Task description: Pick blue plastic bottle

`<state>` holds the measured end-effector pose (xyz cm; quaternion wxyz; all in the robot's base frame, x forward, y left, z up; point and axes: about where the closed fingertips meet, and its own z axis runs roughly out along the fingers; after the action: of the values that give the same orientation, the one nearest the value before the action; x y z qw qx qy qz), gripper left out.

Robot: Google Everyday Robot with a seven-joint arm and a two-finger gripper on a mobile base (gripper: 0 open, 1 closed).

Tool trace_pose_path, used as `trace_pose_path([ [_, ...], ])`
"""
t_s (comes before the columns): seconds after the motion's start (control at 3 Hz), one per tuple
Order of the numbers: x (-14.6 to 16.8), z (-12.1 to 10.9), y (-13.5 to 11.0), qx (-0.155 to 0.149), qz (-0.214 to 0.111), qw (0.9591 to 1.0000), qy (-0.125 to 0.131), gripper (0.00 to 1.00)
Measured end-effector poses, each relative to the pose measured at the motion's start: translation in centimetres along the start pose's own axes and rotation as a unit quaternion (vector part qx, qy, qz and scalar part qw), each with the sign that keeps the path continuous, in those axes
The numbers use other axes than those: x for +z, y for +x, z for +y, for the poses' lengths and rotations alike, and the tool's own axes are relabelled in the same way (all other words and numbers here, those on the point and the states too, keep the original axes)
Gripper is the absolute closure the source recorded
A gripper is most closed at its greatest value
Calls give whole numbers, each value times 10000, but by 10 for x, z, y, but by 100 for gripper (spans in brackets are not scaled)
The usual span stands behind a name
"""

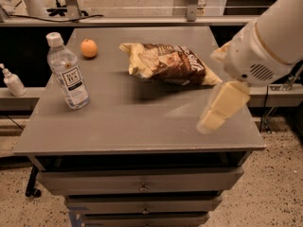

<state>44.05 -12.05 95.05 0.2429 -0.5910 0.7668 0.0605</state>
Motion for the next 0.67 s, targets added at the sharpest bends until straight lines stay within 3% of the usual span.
trace_pose_path([
  [0.33,37,13,-49,347,-900,9951,-238,0],
  [0.67,65,16,-98,545,-1747,9823,-396,0],
])
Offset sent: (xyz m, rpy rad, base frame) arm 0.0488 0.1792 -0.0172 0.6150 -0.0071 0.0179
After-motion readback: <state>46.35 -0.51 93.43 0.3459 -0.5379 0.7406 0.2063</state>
